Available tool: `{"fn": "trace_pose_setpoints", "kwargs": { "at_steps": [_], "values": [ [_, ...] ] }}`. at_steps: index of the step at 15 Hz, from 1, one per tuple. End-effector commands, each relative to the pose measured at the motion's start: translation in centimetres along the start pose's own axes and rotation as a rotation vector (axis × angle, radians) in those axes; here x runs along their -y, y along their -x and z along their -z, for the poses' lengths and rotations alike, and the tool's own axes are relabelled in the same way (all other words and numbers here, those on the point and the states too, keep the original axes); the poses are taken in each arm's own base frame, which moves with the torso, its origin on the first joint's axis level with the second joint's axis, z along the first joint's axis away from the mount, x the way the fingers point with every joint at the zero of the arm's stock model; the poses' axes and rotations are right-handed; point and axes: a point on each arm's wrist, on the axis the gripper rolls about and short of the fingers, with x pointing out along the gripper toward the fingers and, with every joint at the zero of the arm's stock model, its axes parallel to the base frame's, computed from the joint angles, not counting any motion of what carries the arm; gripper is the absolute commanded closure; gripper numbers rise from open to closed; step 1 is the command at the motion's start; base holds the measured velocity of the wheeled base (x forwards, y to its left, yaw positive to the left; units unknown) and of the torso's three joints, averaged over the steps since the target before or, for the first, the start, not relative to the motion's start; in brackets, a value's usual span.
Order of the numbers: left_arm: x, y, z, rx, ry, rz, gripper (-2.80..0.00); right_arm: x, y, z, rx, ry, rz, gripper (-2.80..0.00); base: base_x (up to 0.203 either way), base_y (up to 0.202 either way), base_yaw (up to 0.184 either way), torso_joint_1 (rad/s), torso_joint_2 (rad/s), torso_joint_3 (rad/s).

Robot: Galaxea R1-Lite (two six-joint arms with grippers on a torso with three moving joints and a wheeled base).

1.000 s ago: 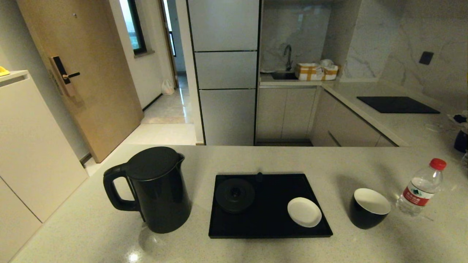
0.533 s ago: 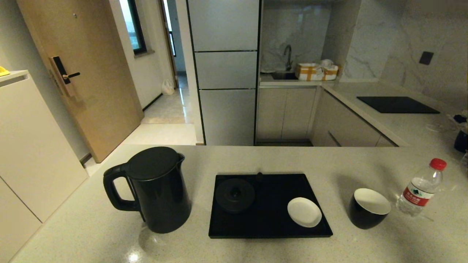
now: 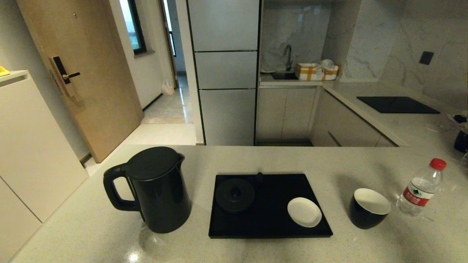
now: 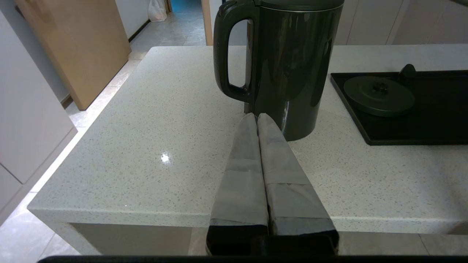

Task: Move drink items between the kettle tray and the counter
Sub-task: Return the kettle to its original position

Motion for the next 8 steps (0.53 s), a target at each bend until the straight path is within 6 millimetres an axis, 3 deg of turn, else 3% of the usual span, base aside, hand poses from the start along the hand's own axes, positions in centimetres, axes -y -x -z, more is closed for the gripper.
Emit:
{"fn": "trace_pose_setpoints", "kwargs": {
  "at_steps": [1, 8],
  "values": [
    [0.0, 0.0, 0.0, 0.0, 0.001, 0.0, 0.0, 0.0, 0.0, 0.01, 0.0, 0.001, 0.0, 0.0, 0.0, 0.0, 0.0, 0.0, 0.0, 0.0],
    [0.0, 0.0, 0.0, 0.0, 0.001, 0.0, 0.0, 0.0, 0.0, 0.01, 0.0, 0.001, 0.0, 0.0, 0.0, 0.0, 0.0, 0.0, 0.0, 0.0]
  ]
}}
